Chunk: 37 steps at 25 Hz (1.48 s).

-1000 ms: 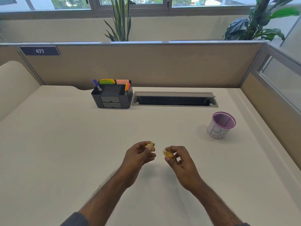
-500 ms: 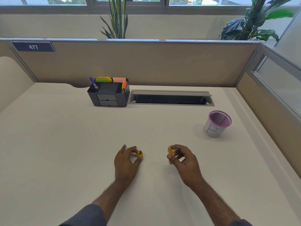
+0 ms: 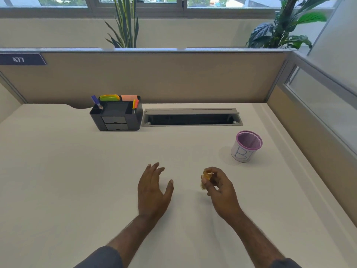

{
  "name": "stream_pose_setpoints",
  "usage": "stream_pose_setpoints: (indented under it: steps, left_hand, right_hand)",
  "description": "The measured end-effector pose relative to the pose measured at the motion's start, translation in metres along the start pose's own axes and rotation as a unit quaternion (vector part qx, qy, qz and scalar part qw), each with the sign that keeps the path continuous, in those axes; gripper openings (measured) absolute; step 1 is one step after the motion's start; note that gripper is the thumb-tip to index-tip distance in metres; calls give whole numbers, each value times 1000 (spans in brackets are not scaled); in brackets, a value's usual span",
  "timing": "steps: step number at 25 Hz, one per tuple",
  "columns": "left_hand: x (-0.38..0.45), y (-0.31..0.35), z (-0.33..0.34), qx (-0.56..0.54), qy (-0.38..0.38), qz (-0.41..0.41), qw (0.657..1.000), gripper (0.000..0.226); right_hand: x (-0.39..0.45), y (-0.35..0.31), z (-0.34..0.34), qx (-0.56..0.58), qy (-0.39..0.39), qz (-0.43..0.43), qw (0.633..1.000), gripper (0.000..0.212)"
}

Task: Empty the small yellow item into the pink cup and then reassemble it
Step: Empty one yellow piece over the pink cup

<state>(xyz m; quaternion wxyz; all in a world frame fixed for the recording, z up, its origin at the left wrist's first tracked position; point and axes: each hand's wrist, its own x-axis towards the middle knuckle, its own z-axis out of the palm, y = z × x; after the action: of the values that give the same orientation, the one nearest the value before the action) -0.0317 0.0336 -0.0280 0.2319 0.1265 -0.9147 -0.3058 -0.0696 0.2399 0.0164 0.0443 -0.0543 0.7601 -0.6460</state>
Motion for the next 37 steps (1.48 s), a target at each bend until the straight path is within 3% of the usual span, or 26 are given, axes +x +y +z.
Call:
stream_pose_setpoints:
  steps: [3,6,12,18,25,32,37]
  left_hand:
    - [13,34,32,35,-100,70,992,61]
    - [25,52,63,84,-194,88,973,73]
    - [45,44,96,129,-255,52,957,79]
    - [40,32,105,147,-237,53,959,85]
    - [40,30,108,154,-230,52,960,84]
    - [39,30,108,149,-229,50,961,84]
    - [39,30,107,145,-233,48,960,84]
  right_hand:
    - [14,-6,-24,-8,31,-6,999,27]
    - [32,-13,-52,-21,54,-18,998,31]
    - [71,-24,-106,-78,128,-35,988,28]
    - [115,-22,-148,-221,165,-64,959,25]
    - [149,-23,-163,-471,92,-123,869,31]
    - [150,-37,-160,-577,37,-163,800,28]
    - [150,-44,-160,-590,37,-154,792,28]
